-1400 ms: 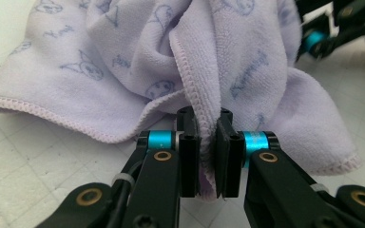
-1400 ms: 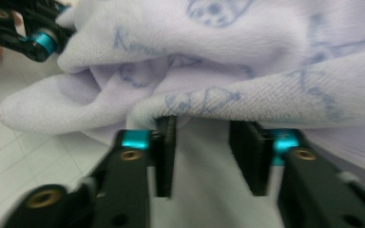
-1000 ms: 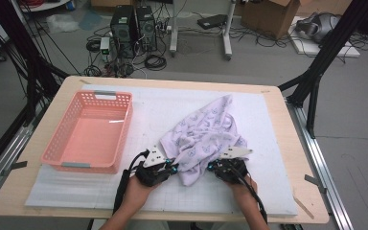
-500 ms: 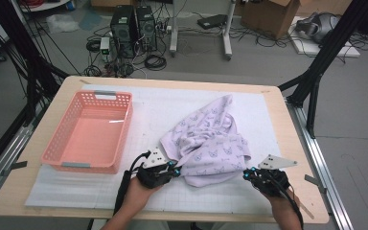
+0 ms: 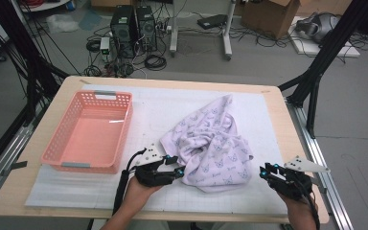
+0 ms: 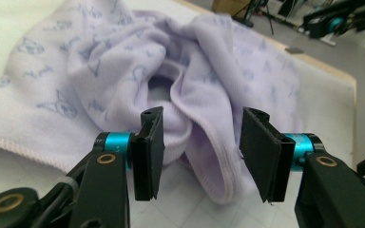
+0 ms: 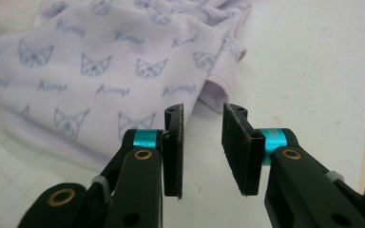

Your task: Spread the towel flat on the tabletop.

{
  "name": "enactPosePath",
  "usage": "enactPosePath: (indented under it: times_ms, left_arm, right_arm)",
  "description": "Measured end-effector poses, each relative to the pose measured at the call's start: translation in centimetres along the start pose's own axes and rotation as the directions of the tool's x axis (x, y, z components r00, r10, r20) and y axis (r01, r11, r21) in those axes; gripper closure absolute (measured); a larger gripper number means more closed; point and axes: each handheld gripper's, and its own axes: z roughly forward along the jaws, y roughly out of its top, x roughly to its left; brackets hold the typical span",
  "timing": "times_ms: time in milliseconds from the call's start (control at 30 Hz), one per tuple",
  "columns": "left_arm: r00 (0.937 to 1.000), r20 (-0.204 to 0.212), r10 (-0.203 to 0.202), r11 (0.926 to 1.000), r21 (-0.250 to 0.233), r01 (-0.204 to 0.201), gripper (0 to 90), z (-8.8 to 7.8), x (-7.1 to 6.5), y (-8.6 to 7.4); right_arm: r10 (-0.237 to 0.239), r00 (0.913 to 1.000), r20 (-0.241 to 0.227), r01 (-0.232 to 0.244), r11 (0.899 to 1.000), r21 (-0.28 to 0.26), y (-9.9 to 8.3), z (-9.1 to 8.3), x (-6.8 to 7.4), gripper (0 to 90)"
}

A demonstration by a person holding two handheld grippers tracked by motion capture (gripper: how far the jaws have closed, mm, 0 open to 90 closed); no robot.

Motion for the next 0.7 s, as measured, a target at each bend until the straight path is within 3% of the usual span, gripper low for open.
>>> enactPosePath:
  times_ms: [100, 233, 400, 500, 600, 633, 700]
  left_arm:
    - [0.9997, -0.024, -0.003, 0.9997, 0.022, 0.003, 49.1, 0.6, 0.2, 0.5]
    - [0.9981, -0.057, -0.023, 0.9969, 0.074, 0.027, 47.3, 2.7, 0.7, 1.2]
    - [0.9975, -0.042, 0.057, 0.9852, 0.164, -0.049, 43.8, 6.2, 0.3, 2.8]
    - [0.9953, -0.030, 0.093, 0.9665, 0.243, -0.083, 41.8, 8.9, 0.2, 3.6]
    - [0.9930, -0.028, 0.115, 0.9414, 0.322, -0.100, 41.0, 11.5, 0.2, 3.5]
    - [0.9913, -0.032, 0.128, 0.9303, 0.350, -0.109, 40.9, 12.2, 0.2, 3.4]
    - [0.9841, -0.040, 0.173, 0.9203, 0.363, -0.147, 44.0, 12.8, 0.0, 3.3]
  right_arm:
    - [-0.027, 0.9996, -0.004, 0.027, 0.999, 0.039, -0.5, 1.3, 0.3, 67.0]
    - [-0.020, 0.9998, 0.003, 0.019, 0.999, 0.044, -0.4, 3.4, 0.0, 66.1]
    - [-0.024, 0.9996, 0.016, 0.024, 0.999, 0.033, -0.1, 4.6, 0.0, 66.0]
    - [-0.027, 0.9995, 0.016, 0.026, 0.999, 0.035, -0.2, 4.7, 0.0, 66.1]
    - [-0.019, 0.9997, 0.017, 0.018, 0.999, 0.026, -0.4, 4.6, -0.2, 66.0]
    - [-0.019, 0.9997, 0.017, 0.019, 0.999, 0.026, -0.5, 4.6, -0.2, 65.8]
    - [-0.019, 0.9997, 0.016, 0.019, 1.000, 0.025, -0.6, 4.6, -0.2, 65.7]
